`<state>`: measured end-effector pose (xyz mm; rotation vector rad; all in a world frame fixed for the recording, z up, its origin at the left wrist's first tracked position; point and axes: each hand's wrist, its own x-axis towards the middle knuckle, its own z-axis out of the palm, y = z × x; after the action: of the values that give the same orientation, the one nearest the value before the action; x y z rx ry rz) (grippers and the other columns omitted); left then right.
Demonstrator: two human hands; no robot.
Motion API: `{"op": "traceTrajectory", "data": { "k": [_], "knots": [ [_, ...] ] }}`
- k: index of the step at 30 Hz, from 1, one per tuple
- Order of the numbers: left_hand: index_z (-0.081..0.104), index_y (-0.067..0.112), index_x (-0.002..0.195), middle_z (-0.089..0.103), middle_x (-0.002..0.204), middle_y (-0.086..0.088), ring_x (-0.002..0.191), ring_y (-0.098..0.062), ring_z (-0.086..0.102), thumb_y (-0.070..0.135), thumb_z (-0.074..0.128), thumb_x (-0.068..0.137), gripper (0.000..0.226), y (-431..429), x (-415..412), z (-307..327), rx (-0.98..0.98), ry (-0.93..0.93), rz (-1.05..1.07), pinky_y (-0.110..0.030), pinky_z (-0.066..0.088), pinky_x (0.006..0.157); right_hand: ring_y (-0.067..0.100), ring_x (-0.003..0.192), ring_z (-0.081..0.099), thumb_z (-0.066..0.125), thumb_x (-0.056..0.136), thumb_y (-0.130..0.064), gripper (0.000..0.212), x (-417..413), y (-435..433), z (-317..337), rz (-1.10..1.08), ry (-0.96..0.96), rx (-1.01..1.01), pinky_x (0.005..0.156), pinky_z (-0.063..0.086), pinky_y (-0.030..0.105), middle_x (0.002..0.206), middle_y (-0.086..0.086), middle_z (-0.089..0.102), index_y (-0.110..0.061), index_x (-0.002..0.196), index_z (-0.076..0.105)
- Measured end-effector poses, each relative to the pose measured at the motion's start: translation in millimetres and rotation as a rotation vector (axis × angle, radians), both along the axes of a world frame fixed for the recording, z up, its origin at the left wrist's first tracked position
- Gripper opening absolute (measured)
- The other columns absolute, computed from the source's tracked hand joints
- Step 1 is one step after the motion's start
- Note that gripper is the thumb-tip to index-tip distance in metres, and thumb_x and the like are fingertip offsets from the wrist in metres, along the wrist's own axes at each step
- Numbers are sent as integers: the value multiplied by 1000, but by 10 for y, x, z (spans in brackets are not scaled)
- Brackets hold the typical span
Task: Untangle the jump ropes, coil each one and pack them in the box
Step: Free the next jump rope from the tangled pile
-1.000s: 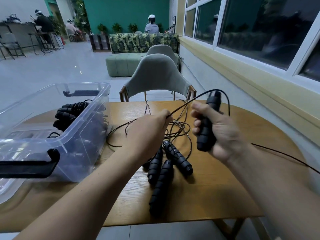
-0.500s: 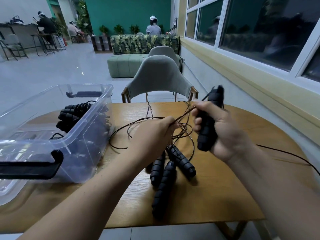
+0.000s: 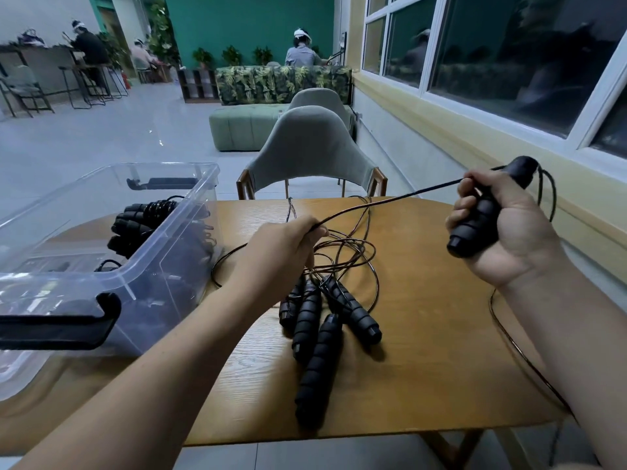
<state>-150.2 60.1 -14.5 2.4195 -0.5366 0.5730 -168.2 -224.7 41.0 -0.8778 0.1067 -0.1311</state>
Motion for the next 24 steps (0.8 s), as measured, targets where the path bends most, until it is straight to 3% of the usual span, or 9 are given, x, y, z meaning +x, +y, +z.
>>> {"op": "traceTrajectory", "data": {
  "k": [4, 9, 13, 16, 20, 24],
  "knots": [
    [69, 24, 103, 67, 63, 7, 61, -11, 63, 36, 52, 110, 22, -69, -15, 11, -36, 11, -3, -38, 55, 66, 4, 60, 57, 77, 96, -27, 15, -42, 175, -98, 3, 58, -34, 55, 49, 17, 78, -6, 67, -18, 90, 67],
    [66, 24, 101, 65, 61, 3, 62, -21, 64, 48, 44, 105, 32, -134, -47, 4, -51, 17, -8, -44, 55, 63, 5, 56, 59, 79, 92, -26, 16, -133, 507, -279, 178, 160, -163, 51, 51, 17, 80, 0, 71, -12, 94, 71],
    [59, 27, 97, 65, 66, 2, 64, -26, 63, 50, 42, 105, 29, -211, -100, -1, 0, -12, -7, -45, 55, 62, 7, 59, 59, 83, 86, -26, 23, -217, 718, -349, 280, 132, -214, 55, 52, 19, 82, 0, 71, -11, 101, 73],
    [58, 19, 97, 67, 71, -4, 67, -33, 62, 42, 46, 110, 29, -285, -168, -2, 73, -41, -31, -48, 52, 62, 9, 62, 58, 85, 83, -25, 30, -261, 827, -386, 318, 98, -210, 58, 52, 21, 83, 1, 69, -9, 106, 73],
    [59, 21, 112, 67, 73, -4, 68, -33, 61, 37, 37, 111, 28, -350, -217, -13, 143, -54, -38, -49, 50, 61, 11, 61, 55, 83, 87, -19, 23, -267, 901, -386, 306, 59, -194, 58, 50, 21, 80, 3, 65, -9, 102, 70],
    [58, 21, 107, 67, 73, -1, 68, -31, 62, 46, 31, 107, 37, -335, -218, -12, 154, -46, -47, -48, 50, 62, 12, 61, 55, 80, 90, -14, 15, -249, 909, -380, 261, 43, -241, 58, 50, 22, 78, 5, 64, -9, 99, 69]
  ]
}}
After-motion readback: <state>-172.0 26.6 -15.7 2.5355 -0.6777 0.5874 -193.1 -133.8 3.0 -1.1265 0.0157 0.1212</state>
